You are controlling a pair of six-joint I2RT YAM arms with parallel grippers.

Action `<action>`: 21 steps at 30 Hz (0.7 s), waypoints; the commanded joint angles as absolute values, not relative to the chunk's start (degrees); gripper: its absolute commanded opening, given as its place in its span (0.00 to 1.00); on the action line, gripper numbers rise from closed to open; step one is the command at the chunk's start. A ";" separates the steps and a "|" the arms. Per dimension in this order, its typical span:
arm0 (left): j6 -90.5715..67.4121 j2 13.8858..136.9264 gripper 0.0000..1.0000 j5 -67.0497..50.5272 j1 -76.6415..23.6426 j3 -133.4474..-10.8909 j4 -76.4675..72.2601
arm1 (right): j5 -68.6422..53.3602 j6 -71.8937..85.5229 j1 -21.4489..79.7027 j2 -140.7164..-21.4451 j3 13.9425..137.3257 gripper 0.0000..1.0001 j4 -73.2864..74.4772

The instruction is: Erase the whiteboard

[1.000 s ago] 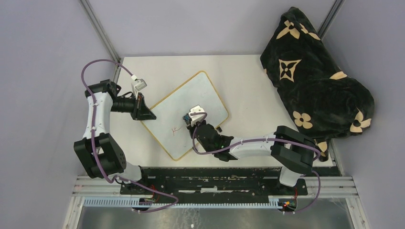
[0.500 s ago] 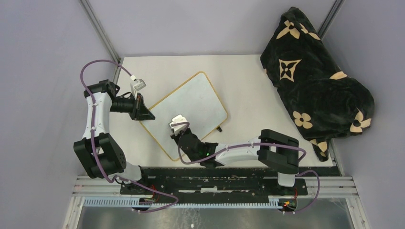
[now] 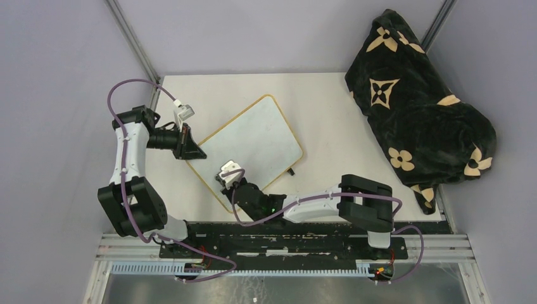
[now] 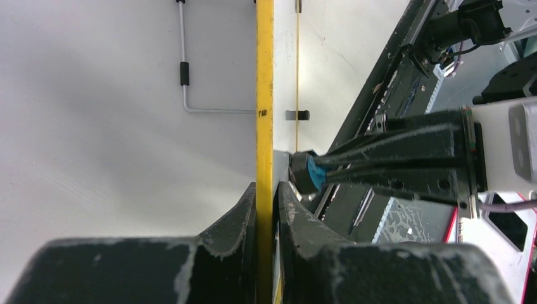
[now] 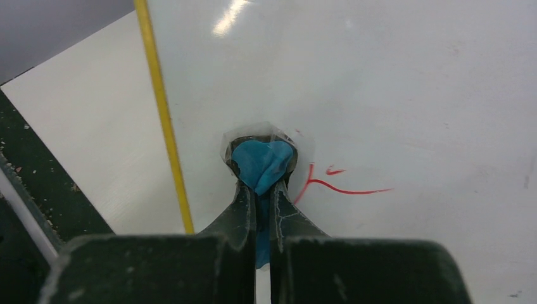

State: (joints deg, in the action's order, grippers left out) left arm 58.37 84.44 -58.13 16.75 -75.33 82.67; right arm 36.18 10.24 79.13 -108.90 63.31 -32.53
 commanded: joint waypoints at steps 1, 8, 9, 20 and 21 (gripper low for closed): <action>59.40 83.16 0.03 -56.83 15.63 -75.40 82.15 | 39.12 11.24 73.58 -103.71 57.24 0.01 -32.60; 59.48 83.23 0.03 -56.74 15.61 -75.61 82.32 | 40.76 12.59 66.53 -96.75 49.89 0.01 -32.89; 59.50 83.27 0.03 -56.77 15.62 -75.59 82.34 | 40.67 12.57 66.44 -96.35 49.64 0.01 -32.87; 59.33 83.76 0.03 -56.98 15.64 -75.59 82.28 | 34.94 13.97 75.48 -104.24 55.96 0.01 -33.71; 59.33 83.72 0.03 -56.96 15.70 -75.56 82.27 | 34.69 13.72 76.48 -105.12 57.05 0.01 -33.60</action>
State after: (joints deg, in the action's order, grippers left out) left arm 58.37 84.44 -58.22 16.60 -75.33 82.63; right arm 40.12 13.21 71.33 -100.36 52.71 -34.13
